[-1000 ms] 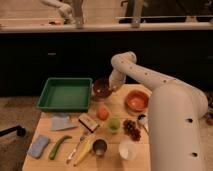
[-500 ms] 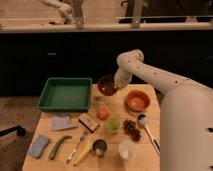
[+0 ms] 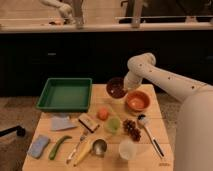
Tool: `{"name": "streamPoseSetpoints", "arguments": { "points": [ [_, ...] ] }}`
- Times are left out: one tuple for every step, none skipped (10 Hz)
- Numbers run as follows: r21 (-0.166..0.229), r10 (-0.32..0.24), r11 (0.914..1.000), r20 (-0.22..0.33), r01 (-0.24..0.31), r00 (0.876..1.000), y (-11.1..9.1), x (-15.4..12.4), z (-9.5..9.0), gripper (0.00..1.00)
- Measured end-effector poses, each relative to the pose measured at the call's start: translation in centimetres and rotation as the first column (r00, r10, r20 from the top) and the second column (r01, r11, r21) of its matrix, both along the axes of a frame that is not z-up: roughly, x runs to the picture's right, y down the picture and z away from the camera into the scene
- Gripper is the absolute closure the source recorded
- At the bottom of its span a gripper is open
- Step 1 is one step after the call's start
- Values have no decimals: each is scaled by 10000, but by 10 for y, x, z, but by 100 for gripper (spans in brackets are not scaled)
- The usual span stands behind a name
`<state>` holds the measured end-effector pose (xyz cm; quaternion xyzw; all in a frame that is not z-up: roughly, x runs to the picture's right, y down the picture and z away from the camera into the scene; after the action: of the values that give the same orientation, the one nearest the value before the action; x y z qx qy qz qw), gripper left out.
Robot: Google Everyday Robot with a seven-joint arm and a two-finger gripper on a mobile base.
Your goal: Stack bowls into tray
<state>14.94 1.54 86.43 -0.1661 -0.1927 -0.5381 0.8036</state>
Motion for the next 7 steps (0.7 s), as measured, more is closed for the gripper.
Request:
{"name": "streamPoseSetpoints", "arguments": {
  "points": [
    [-3,36,10000,-22,-36,10000,1,1,-1,82],
    [-4,19,10000,3,-19,10000,1,-1,0,82],
    [-2,12,10000,24,-12,10000,1,-2,0,82],
    [-2,17,10000,12,-17,10000,1,-1,0,82],
    [-1,26,10000,6,-26,10000,1,-1,-1,82],
    [-2,25,10000,7,-25,10000,1,-1,0,82],
    [-2,10,10000,21,-10,10000,1,-2,0,82]
  ]
}}
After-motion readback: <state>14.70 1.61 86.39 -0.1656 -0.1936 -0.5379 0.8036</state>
